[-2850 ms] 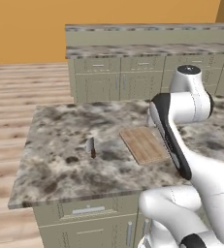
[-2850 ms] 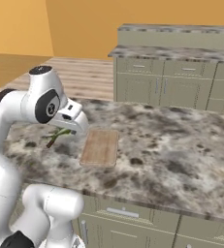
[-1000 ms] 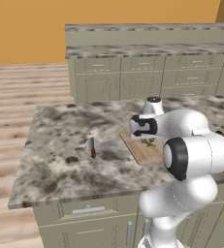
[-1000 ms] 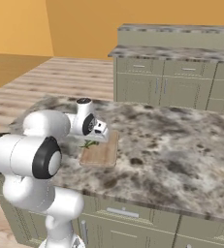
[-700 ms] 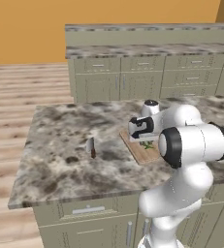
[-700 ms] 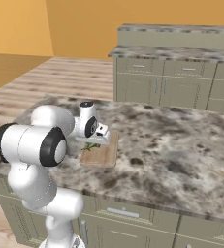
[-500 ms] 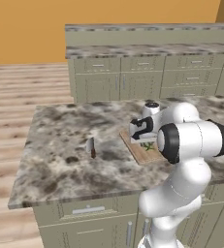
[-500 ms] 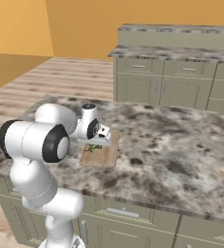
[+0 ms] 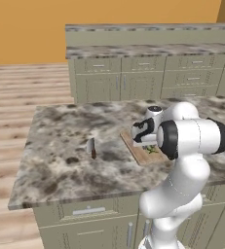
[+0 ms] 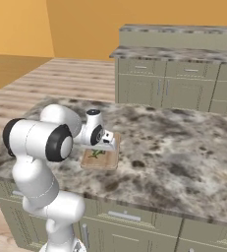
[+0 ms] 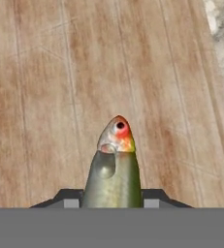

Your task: Retrieve the fish from the fridge and place it on the cutting board.

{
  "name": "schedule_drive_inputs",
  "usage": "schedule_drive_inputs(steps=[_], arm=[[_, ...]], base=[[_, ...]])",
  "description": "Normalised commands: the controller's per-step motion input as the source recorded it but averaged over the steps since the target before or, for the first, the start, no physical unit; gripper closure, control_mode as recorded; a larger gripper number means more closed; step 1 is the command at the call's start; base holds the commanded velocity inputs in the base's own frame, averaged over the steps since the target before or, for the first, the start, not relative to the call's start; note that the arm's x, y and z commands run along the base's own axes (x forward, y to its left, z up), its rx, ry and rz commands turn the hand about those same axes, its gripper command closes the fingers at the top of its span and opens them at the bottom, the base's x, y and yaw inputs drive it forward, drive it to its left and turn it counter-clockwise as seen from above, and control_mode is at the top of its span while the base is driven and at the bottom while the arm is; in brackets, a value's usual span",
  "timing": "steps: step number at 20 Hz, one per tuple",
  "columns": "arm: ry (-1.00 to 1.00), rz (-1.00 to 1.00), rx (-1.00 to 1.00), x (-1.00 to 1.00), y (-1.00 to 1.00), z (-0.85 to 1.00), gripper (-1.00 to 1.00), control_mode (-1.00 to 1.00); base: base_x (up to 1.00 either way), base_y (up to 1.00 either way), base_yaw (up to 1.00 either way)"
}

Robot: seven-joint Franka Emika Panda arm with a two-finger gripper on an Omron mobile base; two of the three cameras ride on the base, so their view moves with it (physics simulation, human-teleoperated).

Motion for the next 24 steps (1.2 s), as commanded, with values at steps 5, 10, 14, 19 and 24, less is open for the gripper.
schedule_drive_inputs(steps=[5, 10, 14, 19, 24], arm=[[0.00, 0.00, 0.01, 0.00, 0.00, -0.10, -1.00, -1.00], [0.00, 0.00, 0.00, 0.00, 0.00, 0.00, -1.00, -1.00], [0.00, 0.00, 0.00, -0.02, 0.00, 0.21, -1.00, -1.00], [0.04, 0.00, 0.01, -0.14, 0.00, 0.87, -1.00, -1.00], [0.07, 0.00, 0.00, -0.71, 0.00, 0.88, -1.00, -1.00]], base=[[0.00, 0.00, 0.00], [0.00, 0.00, 0.00], [0.00, 0.00, 0.00], [0.00, 0.00, 0.00], [0.00, 0.00, 0.00]])
